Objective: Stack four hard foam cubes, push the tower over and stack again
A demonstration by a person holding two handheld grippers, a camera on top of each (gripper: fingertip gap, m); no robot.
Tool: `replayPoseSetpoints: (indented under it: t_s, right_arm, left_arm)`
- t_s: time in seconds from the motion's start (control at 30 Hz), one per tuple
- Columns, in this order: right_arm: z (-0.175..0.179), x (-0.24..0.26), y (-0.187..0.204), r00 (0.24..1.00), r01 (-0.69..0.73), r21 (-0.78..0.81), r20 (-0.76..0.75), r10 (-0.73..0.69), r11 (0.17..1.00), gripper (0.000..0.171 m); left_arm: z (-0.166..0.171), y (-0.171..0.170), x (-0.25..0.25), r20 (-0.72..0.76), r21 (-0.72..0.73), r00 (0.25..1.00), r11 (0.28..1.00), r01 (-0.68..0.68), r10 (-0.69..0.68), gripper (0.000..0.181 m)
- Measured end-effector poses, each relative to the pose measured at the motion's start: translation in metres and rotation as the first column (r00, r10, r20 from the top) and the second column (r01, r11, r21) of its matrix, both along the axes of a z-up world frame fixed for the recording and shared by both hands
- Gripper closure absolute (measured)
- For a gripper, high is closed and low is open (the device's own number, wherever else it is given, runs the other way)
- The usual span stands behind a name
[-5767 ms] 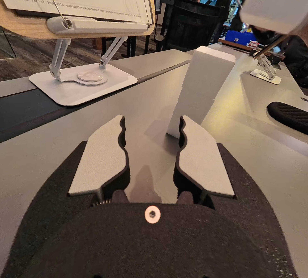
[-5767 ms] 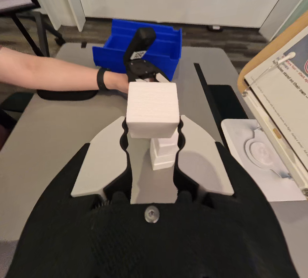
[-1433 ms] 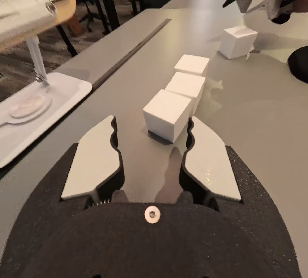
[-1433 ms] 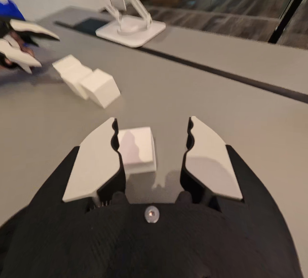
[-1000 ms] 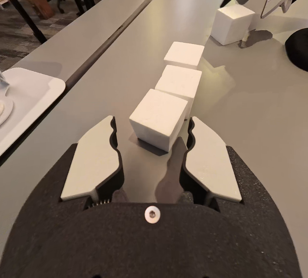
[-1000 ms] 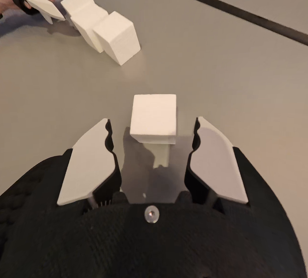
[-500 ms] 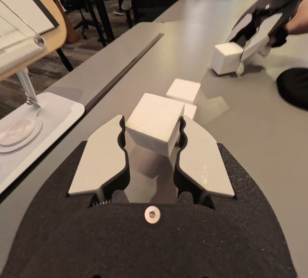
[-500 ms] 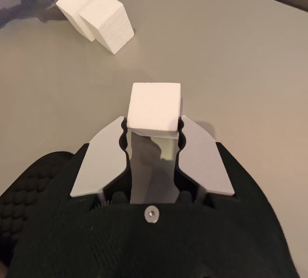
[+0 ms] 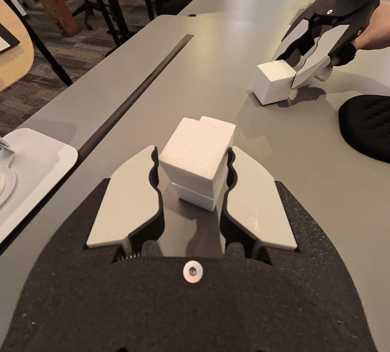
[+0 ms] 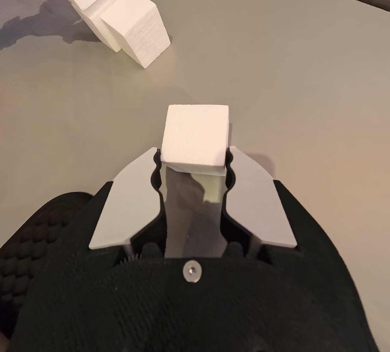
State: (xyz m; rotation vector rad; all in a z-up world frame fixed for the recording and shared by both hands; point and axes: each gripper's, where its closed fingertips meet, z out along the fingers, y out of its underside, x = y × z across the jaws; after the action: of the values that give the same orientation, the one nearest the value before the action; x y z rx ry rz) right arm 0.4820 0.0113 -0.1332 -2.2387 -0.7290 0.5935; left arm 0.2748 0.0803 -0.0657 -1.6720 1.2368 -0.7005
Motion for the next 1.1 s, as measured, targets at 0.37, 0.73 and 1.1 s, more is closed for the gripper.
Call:
replayPoseSetpoints:
  t_s: [0.37,0.73,1.1]
  right_arm:
    - [-0.004,-0.003,-0.001,1.000,-0.014,-0.019,0.004,0.014,1.000,0.111]
    - [-0.004,-0.005,-0.001,1.000,-0.030,-0.015,0.000,0.030,0.999,0.111]
    - [0.101,-0.041,0.007,0.930,-0.080,0.341,-0.312,0.193,0.937,0.112]
  left_arm:
    - [-0.005,-0.002,0.001,-0.025,0.014,1.000,1.000,0.009,-0.008,0.118]
    - [0.012,-0.004,-0.009,0.034,0.055,0.999,0.998,-0.033,0.031,0.094]
    - [0.103,-0.015,-0.108,0.312,0.091,0.932,0.971,-0.221,0.183,0.115]
